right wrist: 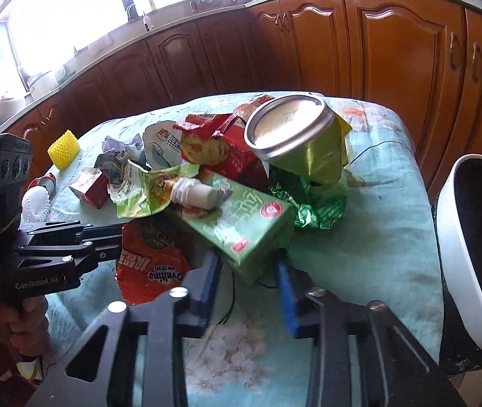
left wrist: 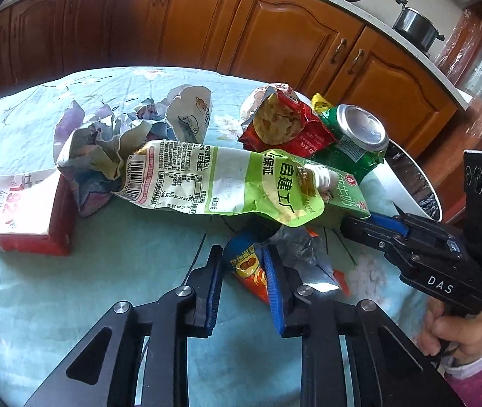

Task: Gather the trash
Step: 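Grasp the green milk carton with the right tool while the left grasps the snack bag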

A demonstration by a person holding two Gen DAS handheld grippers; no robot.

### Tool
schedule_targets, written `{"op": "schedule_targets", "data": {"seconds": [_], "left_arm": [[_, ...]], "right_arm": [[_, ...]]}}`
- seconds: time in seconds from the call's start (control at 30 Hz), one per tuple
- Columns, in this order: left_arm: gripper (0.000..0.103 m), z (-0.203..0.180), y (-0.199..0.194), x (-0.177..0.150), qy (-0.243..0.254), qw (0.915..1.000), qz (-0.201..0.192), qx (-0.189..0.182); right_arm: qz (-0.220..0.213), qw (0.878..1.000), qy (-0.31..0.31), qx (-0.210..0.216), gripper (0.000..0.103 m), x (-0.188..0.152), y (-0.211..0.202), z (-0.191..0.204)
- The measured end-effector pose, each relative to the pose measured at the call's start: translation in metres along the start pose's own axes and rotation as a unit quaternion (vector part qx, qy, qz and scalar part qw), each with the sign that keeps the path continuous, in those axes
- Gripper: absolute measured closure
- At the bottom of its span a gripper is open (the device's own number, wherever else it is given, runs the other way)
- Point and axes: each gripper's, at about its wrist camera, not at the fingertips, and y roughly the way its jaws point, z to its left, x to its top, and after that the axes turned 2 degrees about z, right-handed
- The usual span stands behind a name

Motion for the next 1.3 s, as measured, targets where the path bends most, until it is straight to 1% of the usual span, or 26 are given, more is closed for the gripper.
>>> {"op": "schedule_targets", "data": {"seconds": [0.07,0.23,0.3,0.37,0.43,0.47,0.5,0.57,0.63,0.73,0.83,0.9,0.93,1.03,1.13,1.3], "left_arm": [[0.082,0.004,-0.006,-0.004,-0.002,1.0000,-0.004,-0.003],[0.082,0.015,-0.028,-0.019,-0.011,0.9998,-0.013,-0.008],[0.082,0.020,-0.035,-0.025,-0.013,0.9998,-0.014,-0.008],[0.082,0.025,-0.044,-0.030,-0.013,0.9998,-0.016,-0.005],[0.083,0.025,-0.049,-0.035,-0.015,0.9997,-0.019,-0.001],[0.083,0.027,-0.052,-0.036,-0.018,0.9996,-0.020,-0.002],[0.083,0.030,-0.053,-0.037,-0.021,0.9996,-0.021,-0.001],[0.083,0.032,-0.056,-0.039,-0.024,0.9995,-0.021,-0.004],[0.083,0.031,-0.058,-0.040,-0.025,0.9994,-0.022,-0.004],[0.083,0.029,-0.064,-0.043,-0.017,0.9995,-0.025,-0.010],[0.083,0.019,-0.069,-0.044,-0.001,0.9995,-0.026,-0.016],[0.083,0.014,-0.071,-0.045,0.006,0.9994,-0.025,-0.025],[0.083,0.010,-0.071,-0.045,0.011,0.9993,-0.024,-0.028],[0.083,-0.001,-0.070,-0.045,0.026,0.9989,-0.023,-0.033],[0.083,-0.013,-0.065,-0.043,0.036,0.9983,-0.019,-0.041],[0.083,-0.033,-0.055,-0.038,0.053,0.9970,-0.013,-0.055]], "right_arm": [[0.003,1.000,0.007,0.009,0.083,-0.005,-0.002,0.000],[0.018,0.999,0.006,0.044,0.083,-0.022,-0.011,0.013],[0.024,0.998,-0.002,0.059,0.083,-0.028,-0.016,0.023],[0.027,0.997,0.002,0.077,0.079,-0.032,-0.022,0.028],[0.024,0.997,-0.003,0.076,0.079,-0.035,-0.028,0.033],[0.017,0.997,-0.010,0.068,0.071,-0.034,-0.033,0.035],[0.010,0.998,-0.020,0.059,0.065,-0.033,-0.037,0.038],[-0.009,0.998,-0.042,0.043,0.036,-0.029,-0.043,0.043],[-0.017,0.997,-0.065,0.036,0.029,-0.022,-0.041,0.049],[-0.012,0.995,-0.093,0.026,0.029,-0.012,-0.027,0.055],[0.003,0.993,-0.115,0.022,0.029,-0.004,-0.009,0.056],[0.015,0.993,-0.118,0.022,0.033,-0.002,0.001,0.057],[0.021,0.993,-0.117,0.020,0.040,-0.003,0.004,0.056],[0.016,0.994,-0.110,0.010,0.044,-0.011,-0.001,0.055],[0.006,0.995,-0.095,-0.013,0.046,-0.022,-0.014,0.049],[-0.016,0.999,-0.015,-0.029,0.046,-0.042,-0.045,0.015]]}}
